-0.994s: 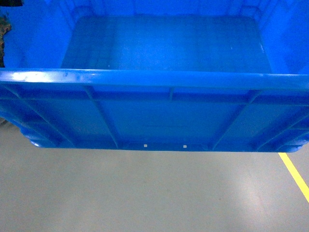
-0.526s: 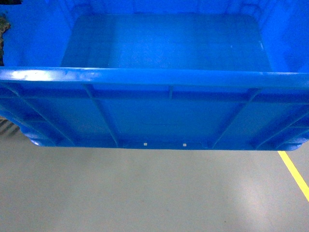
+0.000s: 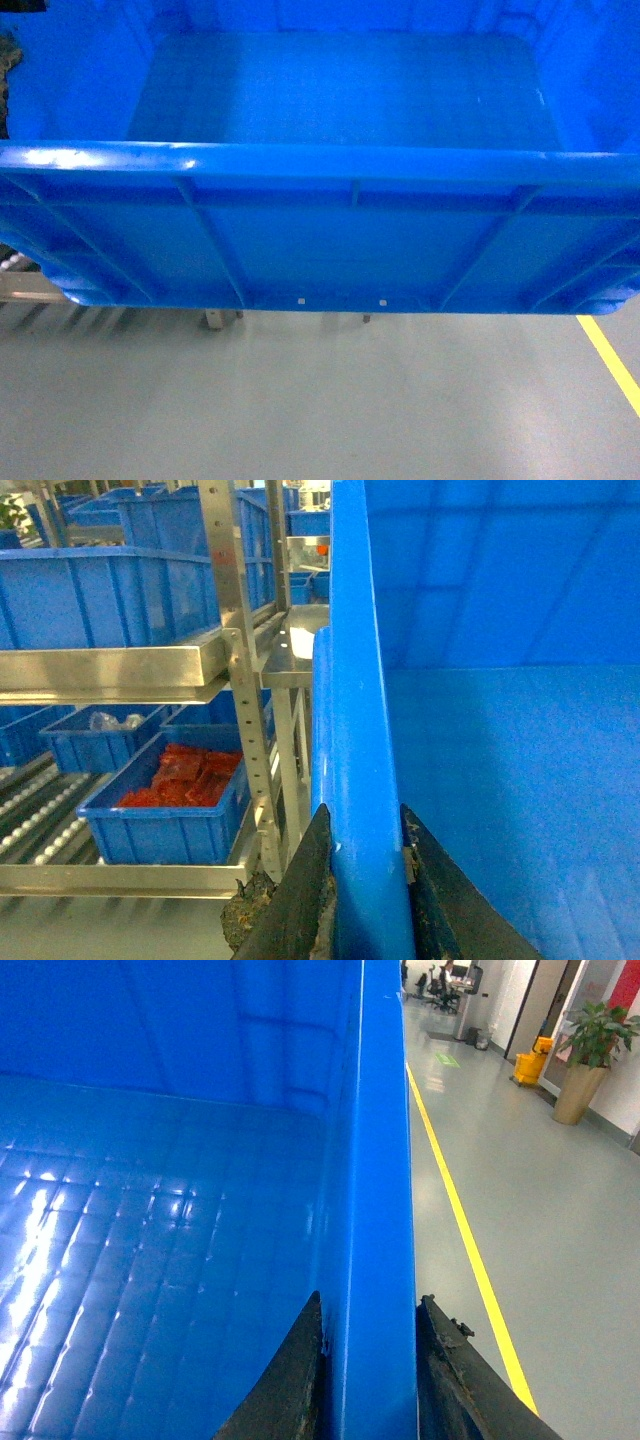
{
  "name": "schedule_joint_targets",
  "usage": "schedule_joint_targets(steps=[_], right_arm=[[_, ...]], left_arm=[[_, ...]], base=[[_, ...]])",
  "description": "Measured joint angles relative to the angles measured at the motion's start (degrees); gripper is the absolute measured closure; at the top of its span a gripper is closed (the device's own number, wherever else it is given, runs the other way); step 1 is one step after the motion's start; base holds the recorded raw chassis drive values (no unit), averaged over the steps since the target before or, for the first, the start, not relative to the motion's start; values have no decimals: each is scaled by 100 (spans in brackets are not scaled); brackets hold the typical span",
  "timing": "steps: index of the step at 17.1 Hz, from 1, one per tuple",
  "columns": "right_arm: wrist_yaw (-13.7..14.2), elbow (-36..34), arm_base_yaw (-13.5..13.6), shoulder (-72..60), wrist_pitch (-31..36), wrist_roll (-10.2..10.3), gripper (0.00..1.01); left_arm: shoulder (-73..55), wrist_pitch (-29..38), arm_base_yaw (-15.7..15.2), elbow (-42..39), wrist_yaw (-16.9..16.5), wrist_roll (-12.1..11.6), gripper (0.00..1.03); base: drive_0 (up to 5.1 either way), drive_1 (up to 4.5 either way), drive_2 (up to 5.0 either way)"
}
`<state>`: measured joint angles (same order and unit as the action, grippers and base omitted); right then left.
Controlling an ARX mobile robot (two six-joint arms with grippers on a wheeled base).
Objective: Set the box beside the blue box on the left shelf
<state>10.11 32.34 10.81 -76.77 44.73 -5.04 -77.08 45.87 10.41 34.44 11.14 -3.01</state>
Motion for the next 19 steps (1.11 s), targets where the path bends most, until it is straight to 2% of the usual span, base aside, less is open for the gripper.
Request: schedule_joint_targets(steps=[19], right_arm=[[9, -2, 0, -13, 31, -13, 82]], left_arm=[[-2, 4, 0, 2, -17, 7, 93]], base=[[9, 427, -409]])
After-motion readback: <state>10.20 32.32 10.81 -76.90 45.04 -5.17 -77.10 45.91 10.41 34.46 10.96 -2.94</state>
